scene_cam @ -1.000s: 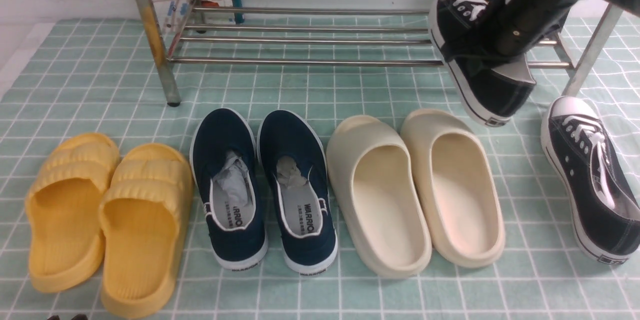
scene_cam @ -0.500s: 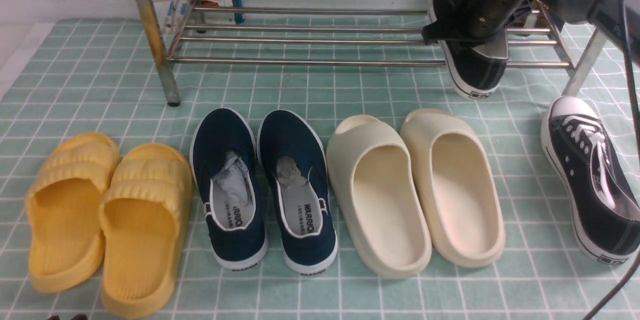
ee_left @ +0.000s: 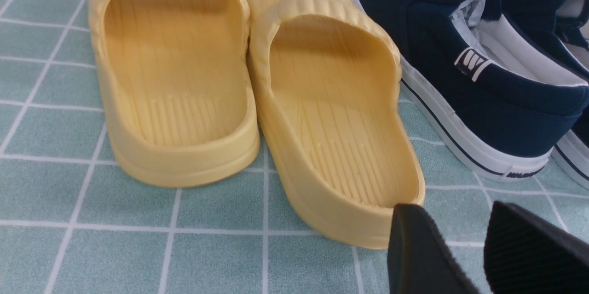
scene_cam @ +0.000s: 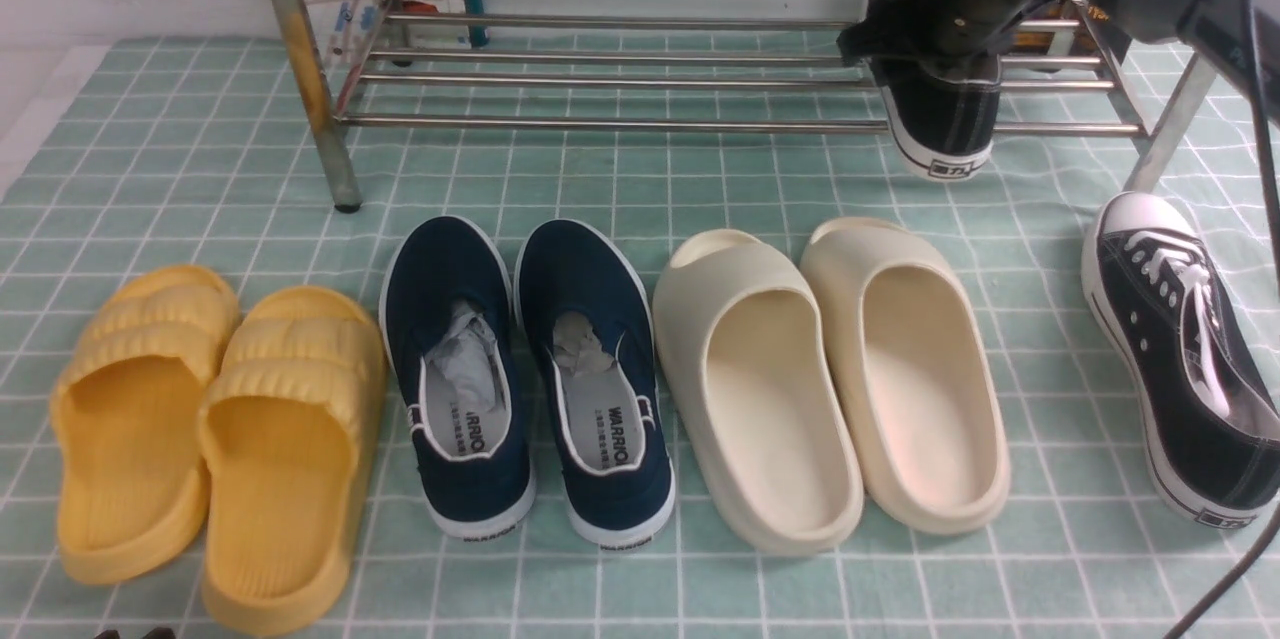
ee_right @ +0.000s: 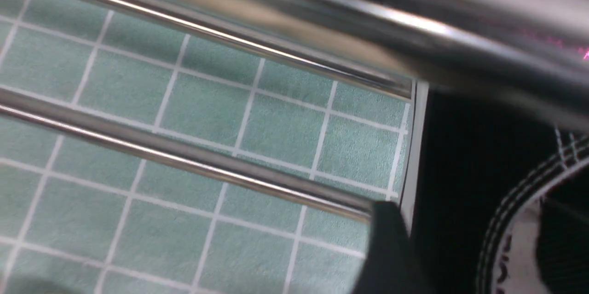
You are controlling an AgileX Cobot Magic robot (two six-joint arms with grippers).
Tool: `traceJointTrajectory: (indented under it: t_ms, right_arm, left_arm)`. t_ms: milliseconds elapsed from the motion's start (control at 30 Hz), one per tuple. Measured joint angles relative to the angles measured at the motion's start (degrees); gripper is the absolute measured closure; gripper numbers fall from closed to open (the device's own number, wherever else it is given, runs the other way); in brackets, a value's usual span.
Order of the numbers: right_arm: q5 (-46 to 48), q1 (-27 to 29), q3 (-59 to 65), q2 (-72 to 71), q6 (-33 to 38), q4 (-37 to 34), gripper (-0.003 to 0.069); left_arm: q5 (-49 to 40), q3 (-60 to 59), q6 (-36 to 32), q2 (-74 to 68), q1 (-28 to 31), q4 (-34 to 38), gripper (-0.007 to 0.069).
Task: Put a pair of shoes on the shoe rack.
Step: Use the right arm to put a shoe into the shoe rack, then use the right arm to grab the shoe closest to it
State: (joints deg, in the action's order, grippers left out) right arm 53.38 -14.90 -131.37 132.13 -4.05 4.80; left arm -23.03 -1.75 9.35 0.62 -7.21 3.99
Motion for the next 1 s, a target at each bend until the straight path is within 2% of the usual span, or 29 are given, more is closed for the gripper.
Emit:
traceJointTrajectory:
  t_ms: [33, 133, 267, 367, 500, 633, 767, 800, 867, 1000]
  right_arm:
    - [1.61, 0.0, 0.72, -1.78, 0.0, -1.32, 0.01]
    - [3.62, 0.0, 3.89, -6.48, 0.05, -2.69, 0.0064]
    - [4.29, 0.0, 9.84, -14.84, 0.05, -3.98, 0.0086]
    - [4.84, 0.0, 19.01, -24.74, 0.05, -2.6, 0.0143]
    - [7.01, 0.0, 26.8, -32.04, -1.44, 1.38, 0.0162]
    - [9.64, 0.0, 40.05, -40.57, -6.44, 8.21, 0.0165]
    - [4.66, 2.14, 58.6, -48.16, -14.08, 12.92, 0.0165]
    - [4.29, 2.14, 58.6, -48.36, -14.39, 12.91, 0.0165]
    - [-1.35, 5.64, 68.12, -49.44, -16.79, 11.63, 0.0166]
    - [-8.85, 9.04, 75.41, -47.44, -16.84, 7.09, 0.0173]
  left_arm:
    - [0.0, 0.0, 0.0, 0.0, 0.0, 0.0, 0.0386]
    - [0.0, 0.0, 0.0, 0.0, 0.0, 0.0, 0.0386]
    - [0.0, 0.0, 0.0, 0.0, 0.0, 0.0, 0.0386]
    - [0.0, 0.0, 0.0, 0.0, 0.0, 0.0, 0.0386]
    - [0.0, 0.0, 0.0, 0.0, 0.0, 0.0, 0.0386]
    - [0.0, 0.0, 0.0, 0.0, 0.0, 0.0, 0.0386]
    - [0.0, 0.0, 0.0, 0.0, 0.0, 0.0, 0.0386]
    - [0.0, 0.0, 0.0, 0.0, 0.0, 0.0, 0.0386]
    - [0.0, 0.0, 0.0, 0.0, 0.0, 0.0, 0.0386]
    - [0.0, 0.0, 0.0, 0.0, 0.0, 0.0, 0.0386]
